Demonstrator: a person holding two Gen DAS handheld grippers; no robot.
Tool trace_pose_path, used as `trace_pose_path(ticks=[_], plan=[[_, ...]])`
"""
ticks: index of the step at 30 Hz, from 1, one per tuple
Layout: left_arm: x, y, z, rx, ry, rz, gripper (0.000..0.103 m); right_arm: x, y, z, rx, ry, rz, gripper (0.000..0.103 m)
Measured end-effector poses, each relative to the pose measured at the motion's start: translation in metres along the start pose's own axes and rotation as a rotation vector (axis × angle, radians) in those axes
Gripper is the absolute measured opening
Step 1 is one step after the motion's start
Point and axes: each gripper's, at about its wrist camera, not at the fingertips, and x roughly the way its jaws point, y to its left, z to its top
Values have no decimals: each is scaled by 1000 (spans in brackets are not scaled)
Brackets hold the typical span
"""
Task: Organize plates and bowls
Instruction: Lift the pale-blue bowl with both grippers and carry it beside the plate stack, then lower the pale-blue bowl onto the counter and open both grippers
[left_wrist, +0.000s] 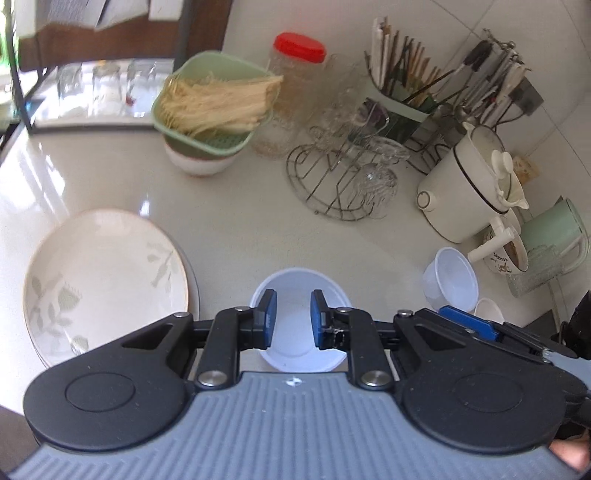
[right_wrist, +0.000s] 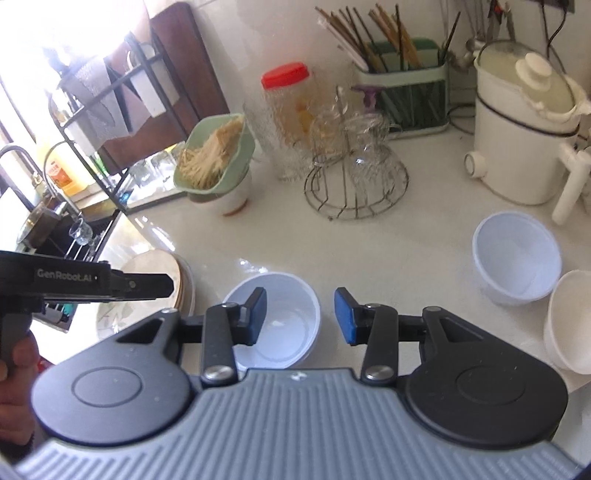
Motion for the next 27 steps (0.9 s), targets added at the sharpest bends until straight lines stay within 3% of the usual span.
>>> trace_pose_path(ticks=[17, 27], plan=[[-19, 5, 22, 101, -38, -87, 21, -19, 14, 6, 69, -58, -118, 43], [-2, 17, 32, 160, 19, -187, 21, -16, 33, 7, 99, -80, -221, 43]])
